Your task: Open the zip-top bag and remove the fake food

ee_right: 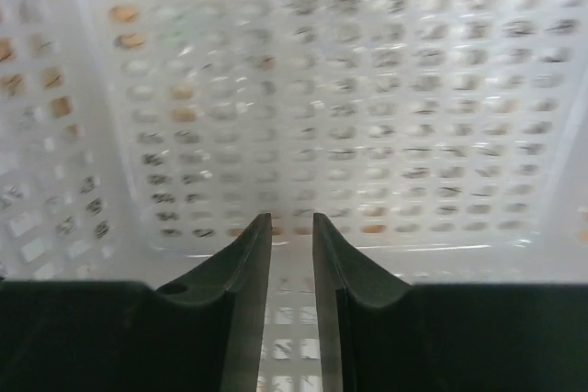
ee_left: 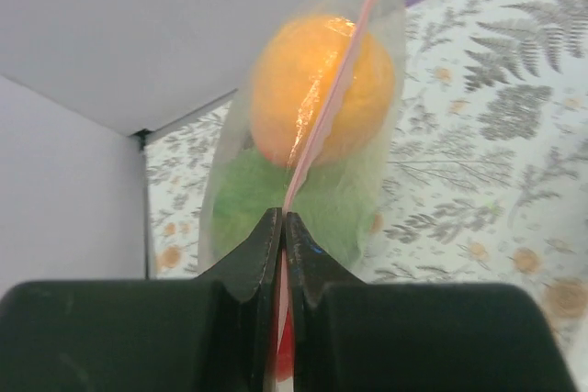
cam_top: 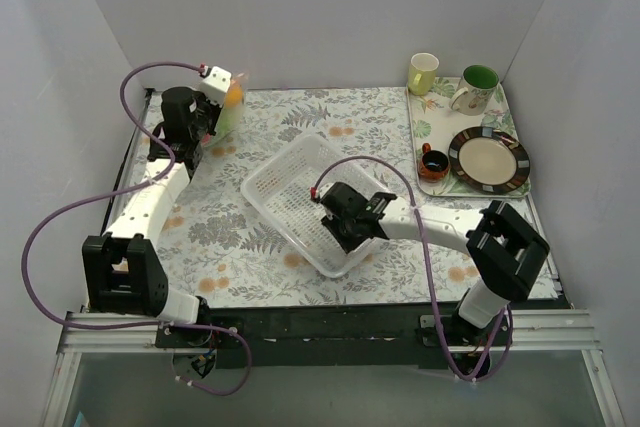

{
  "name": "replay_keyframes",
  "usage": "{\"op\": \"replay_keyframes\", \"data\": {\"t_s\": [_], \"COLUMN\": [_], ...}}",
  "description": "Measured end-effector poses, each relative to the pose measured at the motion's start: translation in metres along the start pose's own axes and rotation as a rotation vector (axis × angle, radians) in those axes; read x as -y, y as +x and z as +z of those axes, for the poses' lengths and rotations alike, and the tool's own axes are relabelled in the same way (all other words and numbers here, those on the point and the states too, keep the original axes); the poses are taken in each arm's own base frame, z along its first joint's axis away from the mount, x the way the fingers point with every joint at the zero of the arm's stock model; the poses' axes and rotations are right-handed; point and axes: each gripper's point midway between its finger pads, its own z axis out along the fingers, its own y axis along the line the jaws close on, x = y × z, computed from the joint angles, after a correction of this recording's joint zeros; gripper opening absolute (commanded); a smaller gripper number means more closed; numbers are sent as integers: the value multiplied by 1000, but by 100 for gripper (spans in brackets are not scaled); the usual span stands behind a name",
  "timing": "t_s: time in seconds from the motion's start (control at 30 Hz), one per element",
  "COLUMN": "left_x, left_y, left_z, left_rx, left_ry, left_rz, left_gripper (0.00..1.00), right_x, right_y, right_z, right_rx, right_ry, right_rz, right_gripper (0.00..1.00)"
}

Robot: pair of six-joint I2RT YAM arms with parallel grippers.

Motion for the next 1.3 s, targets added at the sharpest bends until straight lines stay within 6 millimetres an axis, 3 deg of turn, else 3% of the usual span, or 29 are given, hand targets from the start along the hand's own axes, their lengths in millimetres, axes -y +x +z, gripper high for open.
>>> {"op": "replay_keyframes", "data": {"t_s": [0.07,0.2,0.37,0.57,0.7,0.8,0.9,1.03,1.3], "left_x": [12,40,78,127,130,120,109,94,100], "left_y": [1,12,24,33,36,35,34,36,60], "left_z": [-2,-4,-8,-24,-31,-37,-45,-60,-81], "left_rx": [-12,-70,-144,-223,-247,-254,-250,-246,-330], "left_ry": [66,190,320,466,472,438,402,362,448], "left_rz": [-21,-52,-77,-77,-76,-50,-9,52,174], "left_gripper": [0,0,0,0,0,0,0,0,0], "right_x": [19,51,72,66,55,62,81,122,206], "right_y": [-11,-52,-92,-124,-154,-172,-174,-167,-112], "right_z": [-5,-18,-20,23,54,70,76,72,49], "right_rx": [12,104,225,242,263,290,297,309,232], "right_ry": [62,147,179,95,37,78,170,343,686], "right_rz": [29,83,105,53,22,21,42,107,295], "right_gripper": [35,36,34,26,20,20,20,19,11]}}
